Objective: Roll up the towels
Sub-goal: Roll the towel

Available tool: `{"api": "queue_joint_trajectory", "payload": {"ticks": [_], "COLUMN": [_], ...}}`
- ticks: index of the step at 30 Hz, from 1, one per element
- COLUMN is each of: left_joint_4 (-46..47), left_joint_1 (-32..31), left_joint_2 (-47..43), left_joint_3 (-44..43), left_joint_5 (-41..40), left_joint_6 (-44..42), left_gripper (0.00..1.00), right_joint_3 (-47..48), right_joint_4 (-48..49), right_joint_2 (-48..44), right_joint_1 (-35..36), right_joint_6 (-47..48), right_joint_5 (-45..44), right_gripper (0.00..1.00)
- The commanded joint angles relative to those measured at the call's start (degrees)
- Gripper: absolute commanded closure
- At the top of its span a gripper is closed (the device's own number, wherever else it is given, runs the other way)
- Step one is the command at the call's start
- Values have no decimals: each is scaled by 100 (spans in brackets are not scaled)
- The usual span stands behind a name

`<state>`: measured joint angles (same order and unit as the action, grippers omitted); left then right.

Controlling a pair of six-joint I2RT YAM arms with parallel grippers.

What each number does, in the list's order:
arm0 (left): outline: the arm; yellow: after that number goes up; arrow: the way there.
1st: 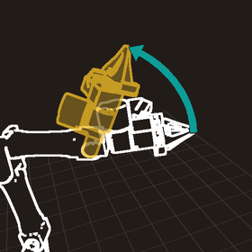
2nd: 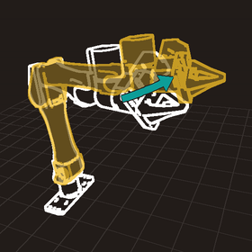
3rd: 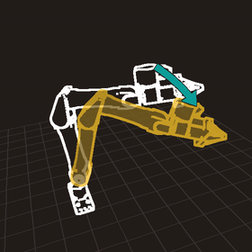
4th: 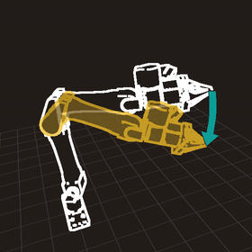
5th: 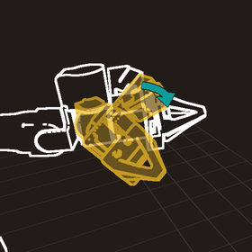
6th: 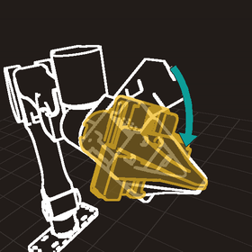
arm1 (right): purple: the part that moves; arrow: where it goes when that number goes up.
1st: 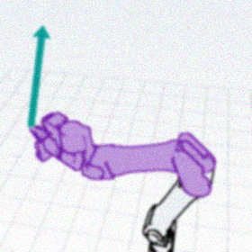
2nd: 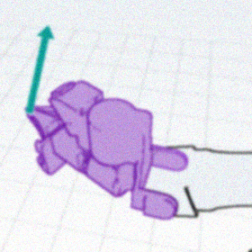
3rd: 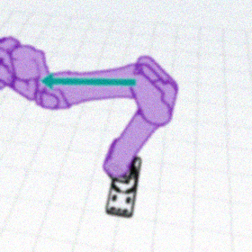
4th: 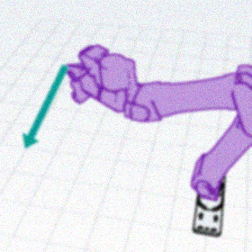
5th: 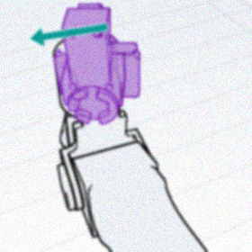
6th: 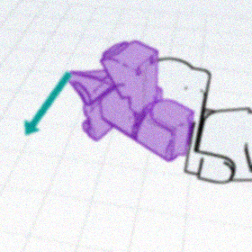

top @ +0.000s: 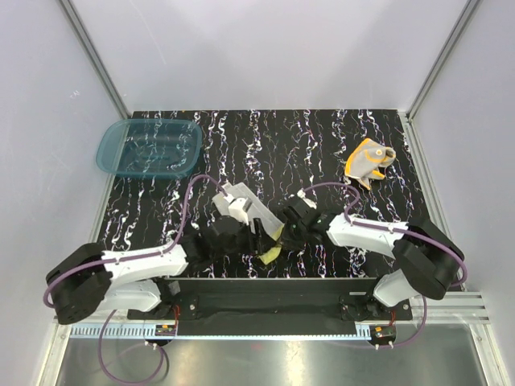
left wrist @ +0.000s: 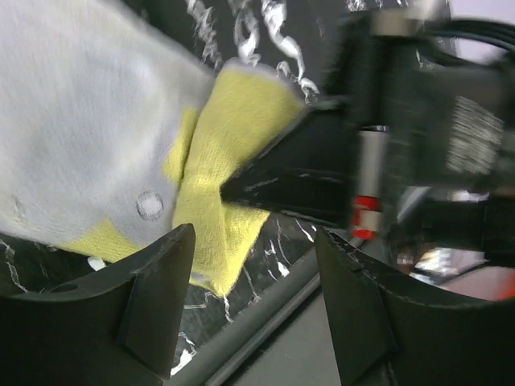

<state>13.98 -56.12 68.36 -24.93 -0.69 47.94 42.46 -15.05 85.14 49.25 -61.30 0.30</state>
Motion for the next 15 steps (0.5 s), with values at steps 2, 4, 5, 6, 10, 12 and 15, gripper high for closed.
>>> {"api": "queue_joint_trajectory", "payload": {"ticks": [2, 4, 5, 6, 10, 12, 15], "left_joint_4": [-853, -713, -625, -537, 26, 26, 35], "left_joint_1": [-969, -1488, -1655, -1953, -2517, -2658, -2764], "left_joint_2": [-192, -95, 10, 63, 467, 993, 1355], "left_joint_3": [-644, -680, -663, -645, -566, -741, -891], "left_joint_5": [-1748, -2233, -2390, -2583, -3024, -3191, -3314], "left_joint_6": [-1890, -2182, -2401, -2508, -2913, -3001, -3019], "left_gripper": [35, 35, 35, 35, 35, 36, 36], "right_joint_3": [544, 676, 702, 772, 975, 1027, 1063], "right_joint_4": [-1105, -1228, -1289, -1351, -1588, -1668, -1703], "right_joint_2": [151, 222, 231, 231, 248, 240, 222], "right_joint_1": [32, 32, 40, 32, 23, 23, 31], "right_joint_6": [197, 215, 232, 232, 346, 355, 373], "right_joint_5": [-47, 164, 199, 225, 322, 331, 374], "right_gripper": [100, 100, 100, 100, 100, 100, 100]}}
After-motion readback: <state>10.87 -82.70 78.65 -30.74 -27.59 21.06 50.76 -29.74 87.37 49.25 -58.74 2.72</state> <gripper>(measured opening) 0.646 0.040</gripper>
